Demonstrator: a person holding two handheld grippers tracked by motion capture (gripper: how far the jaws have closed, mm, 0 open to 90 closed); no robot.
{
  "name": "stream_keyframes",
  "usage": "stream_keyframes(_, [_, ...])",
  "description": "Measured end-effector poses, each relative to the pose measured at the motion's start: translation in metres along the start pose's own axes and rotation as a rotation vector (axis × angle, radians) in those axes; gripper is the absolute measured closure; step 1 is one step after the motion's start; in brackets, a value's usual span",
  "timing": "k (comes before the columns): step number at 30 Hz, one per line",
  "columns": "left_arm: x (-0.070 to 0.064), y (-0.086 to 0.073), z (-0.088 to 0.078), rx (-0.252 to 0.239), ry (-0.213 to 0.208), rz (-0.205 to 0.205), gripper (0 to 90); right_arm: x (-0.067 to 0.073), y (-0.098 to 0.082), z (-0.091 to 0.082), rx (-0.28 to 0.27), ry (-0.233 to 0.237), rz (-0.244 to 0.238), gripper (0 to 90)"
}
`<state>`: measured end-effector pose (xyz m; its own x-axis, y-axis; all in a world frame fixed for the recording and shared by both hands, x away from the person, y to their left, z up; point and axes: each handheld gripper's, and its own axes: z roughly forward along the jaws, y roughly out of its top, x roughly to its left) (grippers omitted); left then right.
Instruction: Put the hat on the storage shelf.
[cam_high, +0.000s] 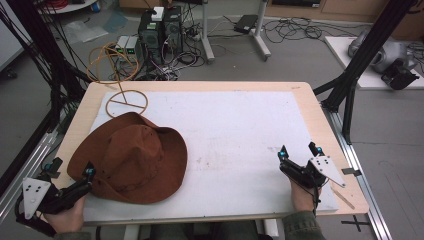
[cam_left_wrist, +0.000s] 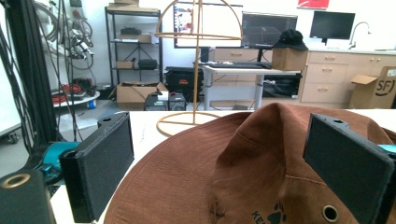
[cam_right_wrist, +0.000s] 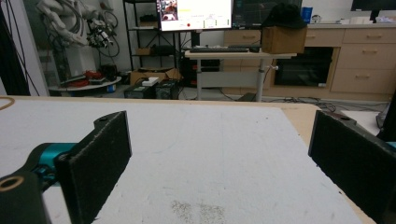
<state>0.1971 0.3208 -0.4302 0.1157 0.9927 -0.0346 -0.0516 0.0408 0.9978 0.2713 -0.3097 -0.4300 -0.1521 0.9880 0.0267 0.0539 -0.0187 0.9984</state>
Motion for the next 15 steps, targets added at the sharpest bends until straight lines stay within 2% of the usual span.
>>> stream_keyframes(7, [0.0004,0.0004,-0.0003,0.004,-0.011,-0.004,8.9,-0.0014,-0.0004,-0.0006,0.002,-0.003,0.005,5.1])
stream_keyframes(15, [-0.0023,0.0020,0.0011,0.015,-0.046,-0.003,8.9,-0.0011,-0.0008,-0.0008,0.007,0.001,0.008,5.1])
